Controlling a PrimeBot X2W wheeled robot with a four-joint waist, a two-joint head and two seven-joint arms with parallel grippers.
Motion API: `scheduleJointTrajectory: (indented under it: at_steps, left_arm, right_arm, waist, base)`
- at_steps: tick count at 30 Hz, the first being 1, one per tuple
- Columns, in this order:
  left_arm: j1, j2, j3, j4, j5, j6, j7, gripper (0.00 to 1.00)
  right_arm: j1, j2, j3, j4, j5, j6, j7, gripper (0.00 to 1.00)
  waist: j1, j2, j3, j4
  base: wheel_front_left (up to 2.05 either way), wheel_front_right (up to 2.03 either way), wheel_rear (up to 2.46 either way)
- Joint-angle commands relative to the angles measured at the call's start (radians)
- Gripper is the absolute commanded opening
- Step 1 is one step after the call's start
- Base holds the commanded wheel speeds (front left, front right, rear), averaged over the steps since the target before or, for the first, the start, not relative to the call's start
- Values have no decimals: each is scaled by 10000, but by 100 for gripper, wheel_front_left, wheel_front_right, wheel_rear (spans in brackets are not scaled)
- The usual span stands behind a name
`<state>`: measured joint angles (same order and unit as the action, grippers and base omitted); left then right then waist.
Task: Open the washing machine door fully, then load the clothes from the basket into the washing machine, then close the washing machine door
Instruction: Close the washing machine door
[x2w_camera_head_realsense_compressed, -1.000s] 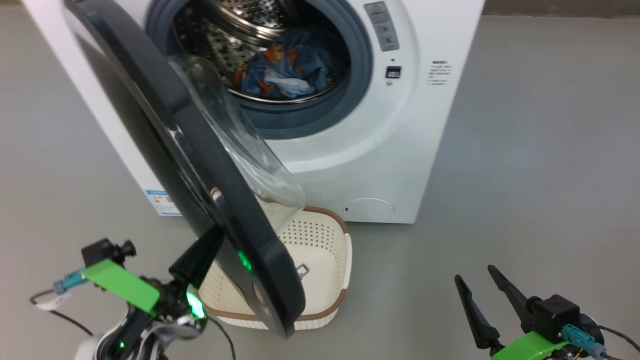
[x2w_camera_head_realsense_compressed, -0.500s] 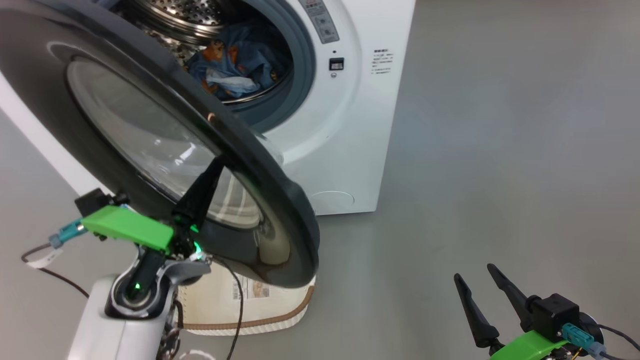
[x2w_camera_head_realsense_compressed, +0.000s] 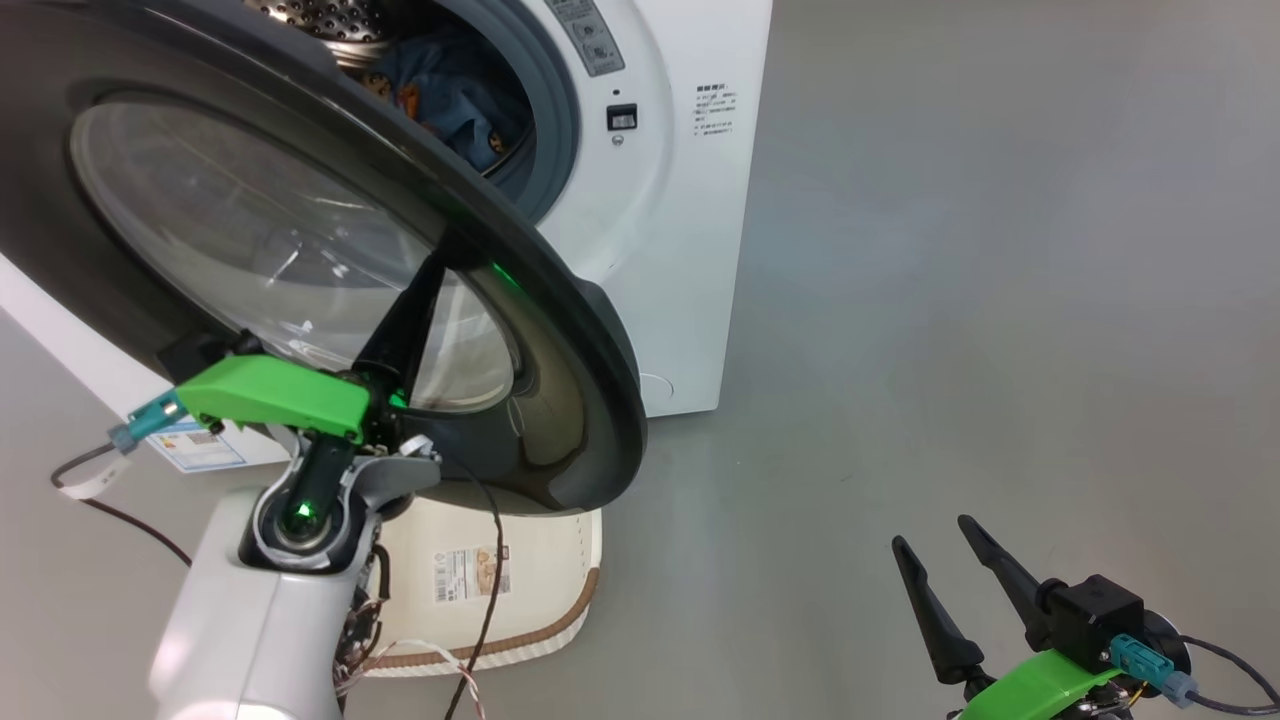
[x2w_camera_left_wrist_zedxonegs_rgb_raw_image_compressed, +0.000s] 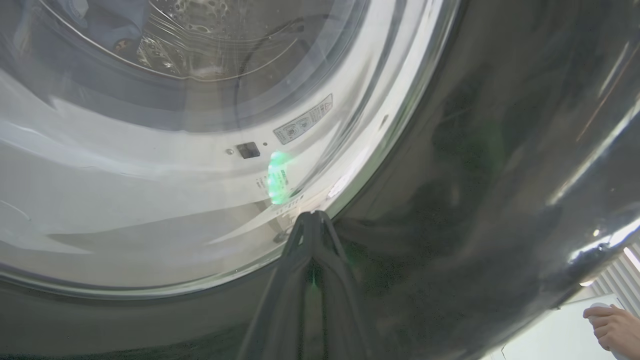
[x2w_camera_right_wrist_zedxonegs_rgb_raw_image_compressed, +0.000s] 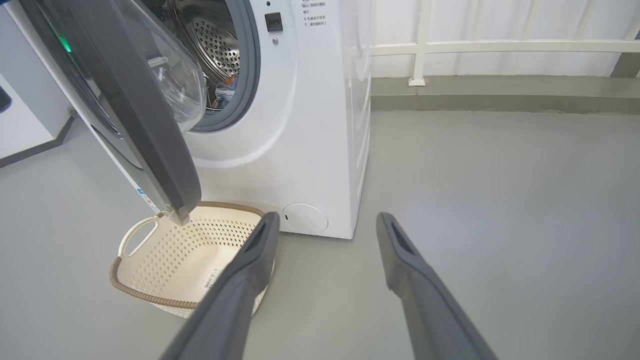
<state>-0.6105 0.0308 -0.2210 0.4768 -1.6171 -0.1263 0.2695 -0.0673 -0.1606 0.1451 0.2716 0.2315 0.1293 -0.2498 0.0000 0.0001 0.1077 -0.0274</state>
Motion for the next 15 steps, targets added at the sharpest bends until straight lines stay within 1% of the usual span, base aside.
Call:
scheduleJointTrajectory:
  at_steps: [1, 4, 6, 8, 9, 10, 11, 12, 15]
  left_arm:
    - [-457, 195, 166, -156, 21, -44, -106, 0]
    - [-366, 195, 51, -182, 10, -44, -236, 0]
    - [-258, 195, 49, -234, 190, -44, -434, 0]
    - [-123, 297, -48, -234, 600, -44, -728, 0]
    - [-50, 391, -166, -230, 930, -44, -982, 2]
    - [30, 470, -294, -242, 1228, -44, -1252, 27]
    - [111, 553, -410, -256, 1518, -44, -1573, 50]
    - [193, 649, -554, -282, 1806, -44, -1886, 100]
    - [510, 908, -964, -349, 2371, -44, -2671, 100]
  right_arm:
    - [-283, -34, 188, -183, -46, 14, -120, 100]
    - [-275, -17, 139, -177, -45, 14, -120, 100]
    - [-256, -15, 102, -180, -44, 14, -120, 100]
    - [-230, -8, 54, -188, -42, 14, -120, 100]
    - [-217, 0, 32, -192, -44, 14, -120, 100]
    - [-203, 9, 11, -197, -48, 14, -120, 100]
    - [-191, 17, -11, -207, -51, 14, -120, 100]
    - [-181, 23, -33, -215, -50, 14, -120, 100]
    - [-121, 41, -122, -246, -52, 14, -120, 100]
  waist:
    - [0, -1, -19, -24]
    - [0, -1, -75, -5]
    - [0, -1, -120, 27]
    - [0, -1, -178, 66]
    - [0, -1, -206, 84]
    - [0, -1, -230, 104]
    - [0, -1, -248, 124]
    - [0, -1, -265, 142]
    - [0, -1, -343, 210]
  base:
    - [0, 0, 0]
    - [0, 0, 0]
    - [0, 0, 0]
    - [0, 0, 0]
    - [0, 0, 0]
    - [0, 0, 0]
    - [0, 0, 0]
    - [0, 0, 0]
    - [0, 0, 0]
